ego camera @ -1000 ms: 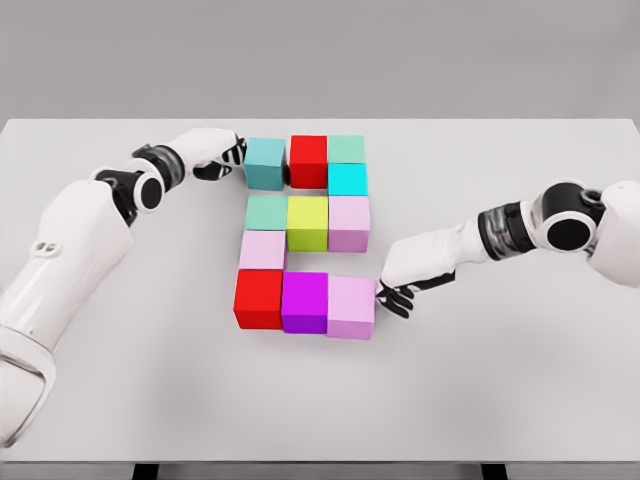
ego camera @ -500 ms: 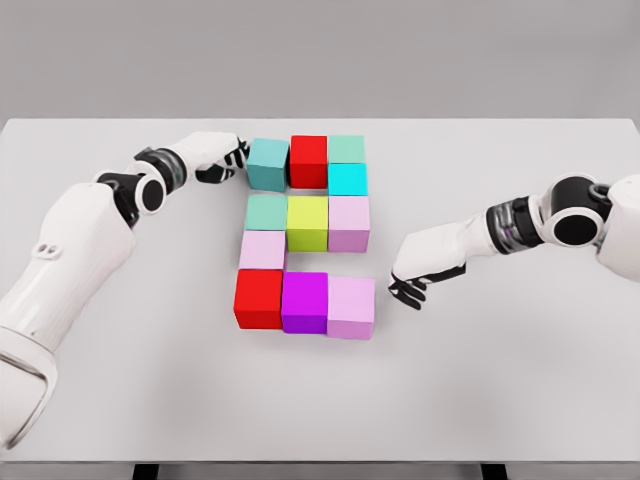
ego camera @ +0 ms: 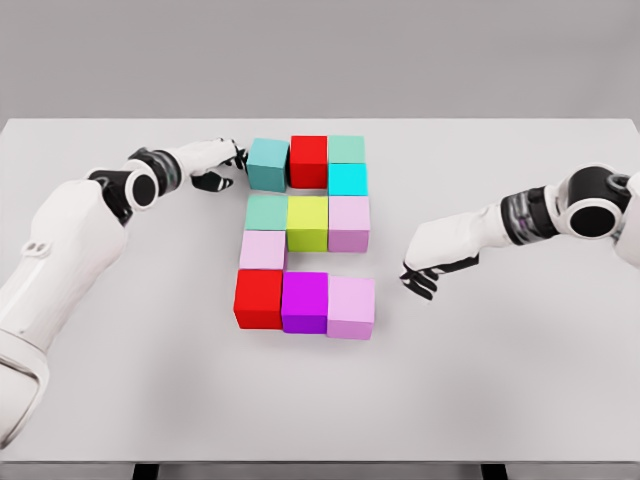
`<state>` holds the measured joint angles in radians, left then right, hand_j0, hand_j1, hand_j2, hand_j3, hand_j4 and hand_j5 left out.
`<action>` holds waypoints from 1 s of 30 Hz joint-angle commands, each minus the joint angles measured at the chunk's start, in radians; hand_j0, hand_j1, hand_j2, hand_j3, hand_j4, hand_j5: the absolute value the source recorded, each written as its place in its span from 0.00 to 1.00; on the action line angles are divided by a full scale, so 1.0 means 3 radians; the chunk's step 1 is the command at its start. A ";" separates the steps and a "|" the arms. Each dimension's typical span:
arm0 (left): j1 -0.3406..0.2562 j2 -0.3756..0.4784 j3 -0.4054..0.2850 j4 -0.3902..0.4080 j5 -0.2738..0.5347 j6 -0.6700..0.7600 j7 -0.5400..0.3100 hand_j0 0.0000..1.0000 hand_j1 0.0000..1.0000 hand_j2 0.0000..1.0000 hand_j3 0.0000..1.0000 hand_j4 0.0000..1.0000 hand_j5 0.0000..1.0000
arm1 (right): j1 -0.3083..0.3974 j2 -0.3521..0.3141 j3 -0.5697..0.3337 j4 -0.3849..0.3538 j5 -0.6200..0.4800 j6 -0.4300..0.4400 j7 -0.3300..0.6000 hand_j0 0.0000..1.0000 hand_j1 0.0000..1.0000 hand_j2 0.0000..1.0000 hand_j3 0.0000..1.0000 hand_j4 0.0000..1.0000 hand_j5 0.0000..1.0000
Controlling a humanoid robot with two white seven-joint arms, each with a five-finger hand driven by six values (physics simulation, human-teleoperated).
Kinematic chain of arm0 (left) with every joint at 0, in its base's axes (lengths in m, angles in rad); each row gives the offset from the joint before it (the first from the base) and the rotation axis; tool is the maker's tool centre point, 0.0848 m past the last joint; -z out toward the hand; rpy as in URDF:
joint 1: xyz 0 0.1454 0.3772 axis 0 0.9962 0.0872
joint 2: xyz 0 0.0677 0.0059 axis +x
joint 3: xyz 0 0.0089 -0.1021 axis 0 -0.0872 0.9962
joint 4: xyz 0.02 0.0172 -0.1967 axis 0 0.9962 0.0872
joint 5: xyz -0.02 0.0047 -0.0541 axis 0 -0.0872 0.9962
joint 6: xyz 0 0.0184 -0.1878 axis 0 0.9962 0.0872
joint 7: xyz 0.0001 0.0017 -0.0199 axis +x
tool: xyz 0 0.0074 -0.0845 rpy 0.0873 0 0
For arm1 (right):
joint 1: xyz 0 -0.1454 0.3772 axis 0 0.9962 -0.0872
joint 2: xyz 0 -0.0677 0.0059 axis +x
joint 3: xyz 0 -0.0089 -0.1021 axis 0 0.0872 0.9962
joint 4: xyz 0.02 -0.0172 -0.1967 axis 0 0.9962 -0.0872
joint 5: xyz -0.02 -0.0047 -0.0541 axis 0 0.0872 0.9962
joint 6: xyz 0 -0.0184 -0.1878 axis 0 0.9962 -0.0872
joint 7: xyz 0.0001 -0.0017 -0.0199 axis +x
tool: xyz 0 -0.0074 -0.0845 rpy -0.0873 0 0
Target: Assemble the squares on the desktop into the number 2
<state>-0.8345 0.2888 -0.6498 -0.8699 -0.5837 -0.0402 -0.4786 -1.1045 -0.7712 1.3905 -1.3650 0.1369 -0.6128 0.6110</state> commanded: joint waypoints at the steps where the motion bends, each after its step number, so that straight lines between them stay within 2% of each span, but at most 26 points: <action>1: 0.0000 0.0080 -0.0007 -0.0066 0.0003 0.0016 -0.0061 0.52 0.52 0.52 0.52 0.52 0.52 | 0.0000 -0.0017 -0.0002 -0.0001 -0.0017 0.0007 0.0000 0.22 0.22 0.22 0.22 0.22 0.22; 6: 0.0005 0.0111 -0.0007 -0.0082 0.0023 0.0016 -0.0066 0.51 0.51 0.51 0.51 0.51 0.51 | -0.0031 -0.0027 -0.0002 -0.0001 -0.0017 0.0007 0.0000 0.22 0.22 0.22 0.22 0.22 0.22; 10: 0.0005 0.0244 -0.0012 -0.0255 0.0151 0.0016 -0.0072 0.51 0.51 0.51 0.51 0.51 0.51 | -0.0051 -0.0052 -0.0023 0.0009 -0.0022 0.0007 0.0000 0.21 0.21 0.21 0.21 0.21 0.21; 12: 0.0071 0.0285 -0.0007 -0.0373 0.0166 0.0016 -0.0077 0.51 0.51 0.51 0.51 0.51 0.51 | -0.0056 -0.0063 -0.0033 0.0014 -0.0027 0.0007 0.0000 0.18 0.18 0.18 0.18 0.18 0.18; 14: 0.0082 0.0285 -0.0012 -0.0398 0.0177 0.0016 -0.0077 0.51 0.51 0.51 0.51 0.51 0.51 | -0.0056 -0.0083 -0.0033 0.0004 -0.0027 0.0007 0.0000 0.18 0.18 0.18 0.18 0.18 0.18; 15: 0.0092 0.0285 -0.0012 -0.0419 0.0177 0.0011 -0.0082 0.51 0.51 0.51 0.51 0.51 0.51 | -0.0061 -0.0109 -0.0043 0.0020 -0.0032 0.0007 0.0000 0.18 0.18 0.18 0.18 0.18 0.18; 16: 0.0102 0.0285 -0.0012 -0.0434 0.0177 0.0011 -0.0082 0.51 0.51 0.51 0.51 0.51 0.51 | -0.0072 -0.0144 -0.0048 0.0009 -0.0027 0.0007 0.0000 0.22 0.22 0.22 0.22 0.22 0.22; 21: 0.0097 0.0275 -0.0012 -0.0429 0.0177 0.0011 -0.0077 0.50 0.50 0.50 0.50 0.50 0.50 | -0.0087 -0.0155 -0.0074 0.0009 -0.0063 0.0007 0.0000 0.19 0.19 0.19 0.19 0.19 0.19; 30: 0.0072 0.0239 -0.0084 -0.0434 0.0177 -0.0004 -0.0077 0.50 0.50 0.50 0.50 0.50 0.50 | -0.0036 -0.0415 -0.0243 0.0020 -0.0063 0.0007 0.0000 0.19 0.19 0.19 0.19 0.19 0.19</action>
<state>-0.8130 0.3616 -0.6659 -0.9997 -0.5320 -0.0402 -0.5020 -1.1137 -0.8780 1.3279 -1.3584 0.1233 -0.6130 0.6110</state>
